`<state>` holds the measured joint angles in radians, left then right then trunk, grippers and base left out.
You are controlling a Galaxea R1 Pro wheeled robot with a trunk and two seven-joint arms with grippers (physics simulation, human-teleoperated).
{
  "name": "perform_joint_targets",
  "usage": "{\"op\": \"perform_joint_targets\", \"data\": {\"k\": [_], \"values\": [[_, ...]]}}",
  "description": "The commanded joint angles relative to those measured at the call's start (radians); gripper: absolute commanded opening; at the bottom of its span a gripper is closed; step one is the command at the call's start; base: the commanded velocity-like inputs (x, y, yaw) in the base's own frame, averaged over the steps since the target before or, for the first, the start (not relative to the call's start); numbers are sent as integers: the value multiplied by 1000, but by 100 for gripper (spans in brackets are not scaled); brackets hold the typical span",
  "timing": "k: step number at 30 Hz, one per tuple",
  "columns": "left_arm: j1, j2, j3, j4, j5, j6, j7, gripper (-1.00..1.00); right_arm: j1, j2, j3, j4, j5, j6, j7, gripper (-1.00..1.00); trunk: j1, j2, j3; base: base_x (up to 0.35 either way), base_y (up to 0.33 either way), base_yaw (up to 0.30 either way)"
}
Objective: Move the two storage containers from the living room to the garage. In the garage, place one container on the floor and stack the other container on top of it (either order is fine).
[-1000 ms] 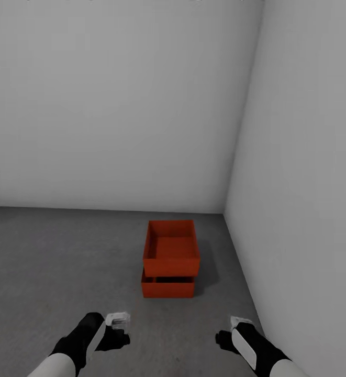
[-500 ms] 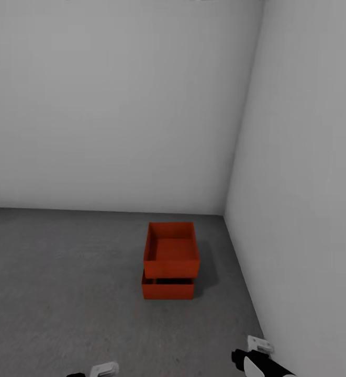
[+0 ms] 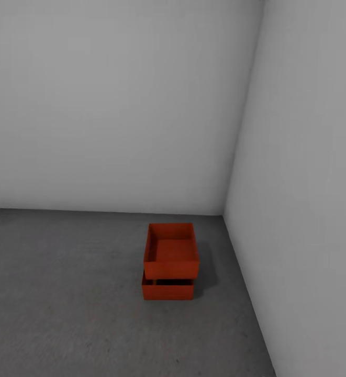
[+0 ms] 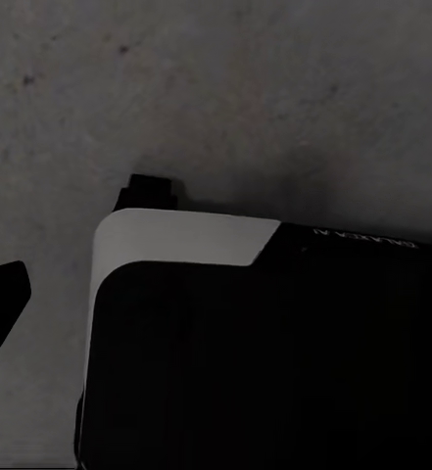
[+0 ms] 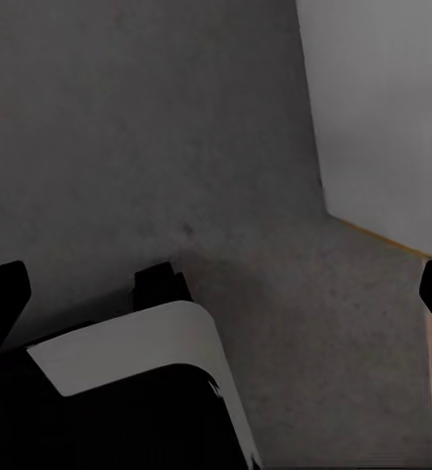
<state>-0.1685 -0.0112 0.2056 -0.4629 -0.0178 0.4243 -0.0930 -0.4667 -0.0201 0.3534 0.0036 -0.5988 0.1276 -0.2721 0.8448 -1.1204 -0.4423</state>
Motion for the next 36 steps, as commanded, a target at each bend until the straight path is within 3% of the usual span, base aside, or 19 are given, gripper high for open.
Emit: {"op": "perform_joint_targets", "data": {"k": [1,25,36], "values": [[4,-1,8,-2,-3,6,-5,100,2,0,9,2,-5,5,-2,100,0,-1,-1,0,0,0],[11,-7,1,28,-7,5,-5,100,7,7,7,2,-6,6,-4,100,0,-1,-1,0,0,0],[12,-8,1,186,-5,5,-5,100,7,6,7,2,-6,6,-4,100,0,-1,-1,0,0,0]]}}
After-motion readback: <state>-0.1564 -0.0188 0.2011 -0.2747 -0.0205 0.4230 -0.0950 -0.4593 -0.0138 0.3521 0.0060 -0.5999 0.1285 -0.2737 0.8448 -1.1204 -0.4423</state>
